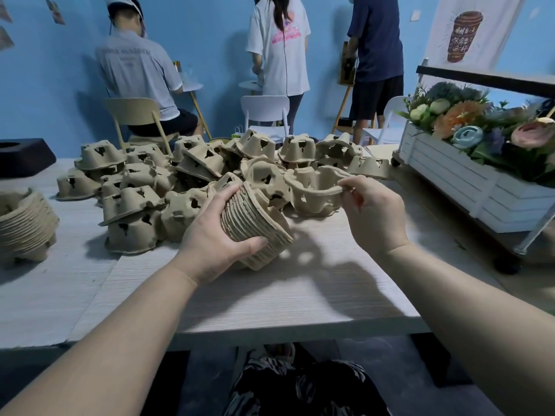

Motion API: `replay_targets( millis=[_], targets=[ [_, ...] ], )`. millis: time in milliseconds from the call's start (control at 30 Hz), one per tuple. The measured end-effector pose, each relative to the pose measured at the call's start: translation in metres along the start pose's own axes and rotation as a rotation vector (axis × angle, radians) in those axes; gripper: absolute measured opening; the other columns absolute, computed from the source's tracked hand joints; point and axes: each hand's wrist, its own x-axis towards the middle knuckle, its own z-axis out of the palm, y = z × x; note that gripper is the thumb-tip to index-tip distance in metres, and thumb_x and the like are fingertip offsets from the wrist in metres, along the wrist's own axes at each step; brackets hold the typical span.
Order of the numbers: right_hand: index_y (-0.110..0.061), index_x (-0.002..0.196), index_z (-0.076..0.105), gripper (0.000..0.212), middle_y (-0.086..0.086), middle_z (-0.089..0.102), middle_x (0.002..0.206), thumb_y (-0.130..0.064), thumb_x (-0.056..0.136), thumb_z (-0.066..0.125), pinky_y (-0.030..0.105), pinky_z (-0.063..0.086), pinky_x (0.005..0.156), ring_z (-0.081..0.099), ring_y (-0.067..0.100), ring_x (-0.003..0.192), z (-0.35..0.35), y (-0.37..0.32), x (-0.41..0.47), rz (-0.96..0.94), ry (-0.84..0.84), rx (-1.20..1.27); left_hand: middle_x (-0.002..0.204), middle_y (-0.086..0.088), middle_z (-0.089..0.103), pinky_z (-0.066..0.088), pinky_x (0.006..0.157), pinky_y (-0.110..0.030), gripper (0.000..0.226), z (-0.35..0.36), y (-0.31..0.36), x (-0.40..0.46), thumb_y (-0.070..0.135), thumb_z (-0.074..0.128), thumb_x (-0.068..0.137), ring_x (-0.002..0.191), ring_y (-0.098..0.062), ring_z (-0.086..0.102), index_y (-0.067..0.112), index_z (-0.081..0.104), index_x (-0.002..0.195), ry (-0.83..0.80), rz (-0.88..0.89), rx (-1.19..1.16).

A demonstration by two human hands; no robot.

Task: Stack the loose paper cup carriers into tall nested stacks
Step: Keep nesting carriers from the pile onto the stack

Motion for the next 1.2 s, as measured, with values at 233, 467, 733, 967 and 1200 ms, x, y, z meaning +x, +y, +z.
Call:
replay_targets(
  millis=[233, 467, 733, 967, 1200],
  targets=[
    [-0.012, 0.087, 0.075, 0.012, 0.001, 0.061, 0.082, -0.006, 0.081, 0.067, 0.009, 0.038, 0.067, 0.051, 0.007, 0.071, 0.010, -0.016, -0.002, -0.044, 0.087, 0.180, 0.140, 0.012, 0.045, 0.032, 0.105, -0.024, 0.109, 0.000, -0.002, 0.000, 0.066, 0.070, 0.044, 0.126, -0.005, 0.043, 0.040, 0.037, 0.144, 0.008, -0.003, -0.023],
    [-0.014, 0.092, 0.073, 0.014, -0.004, 0.070, 0.080, -0.018, 0.083, 0.063, 0.030, 0.050, 0.064, 0.053, 0.005, 0.066, 0.017, -0.029, -0.025, -0.186, -0.160, 0.216, 0.137, 0.014, 0.045, 0.031, 0.103, -0.022, 0.110, -0.001, 0.000, -0.001, 0.066, 0.069, 0.044, 0.123, -0.002, 0.042, 0.039, 0.036, 0.145, 0.007, -0.010, -0.031],
    [-0.015, 0.105, 0.070, 0.024, -0.004, 0.070, 0.083, -0.018, 0.087, 0.055, 0.033, 0.052, 0.064, 0.050, 0.003, 0.065, 0.018, -0.034, -0.036, -0.231, -0.377, 0.230, 0.135, 0.016, 0.044, 0.031, 0.101, -0.022, 0.111, -0.001, 0.002, -0.003, 0.067, 0.069, 0.043, 0.122, -0.001, 0.040, 0.040, 0.035, 0.145, 0.011, -0.009, -0.034],
    [-0.016, 0.105, 0.069, 0.031, -0.004, 0.068, 0.091, -0.035, 0.092, 0.049, 0.029, 0.051, 0.069, 0.058, 0.007, 0.074, 0.019, -0.037, -0.027, -0.251, -0.425, 0.213, 0.135, 0.014, 0.049, 0.039, 0.104, -0.028, 0.108, -0.008, -0.009, -0.006, 0.063, 0.076, 0.046, 0.123, -0.004, 0.047, 0.040, 0.038, 0.144, 0.044, -0.009, -0.094],
    [-0.020, 0.132, 0.052, 0.051, 0.003, 0.055, 0.123, -0.031, 0.085, 0.066, 0.039, 0.043, 0.095, 0.050, 0.024, 0.109, 0.055, -0.031, 0.021, -0.092, -0.415, -0.006, 0.132, 0.016, 0.052, 0.039, 0.104, -0.022, 0.102, -0.024, -0.025, -0.010, 0.060, 0.078, 0.045, 0.120, 0.003, 0.049, 0.046, 0.038, 0.137, 0.115, -0.042, -0.156]
  ],
)
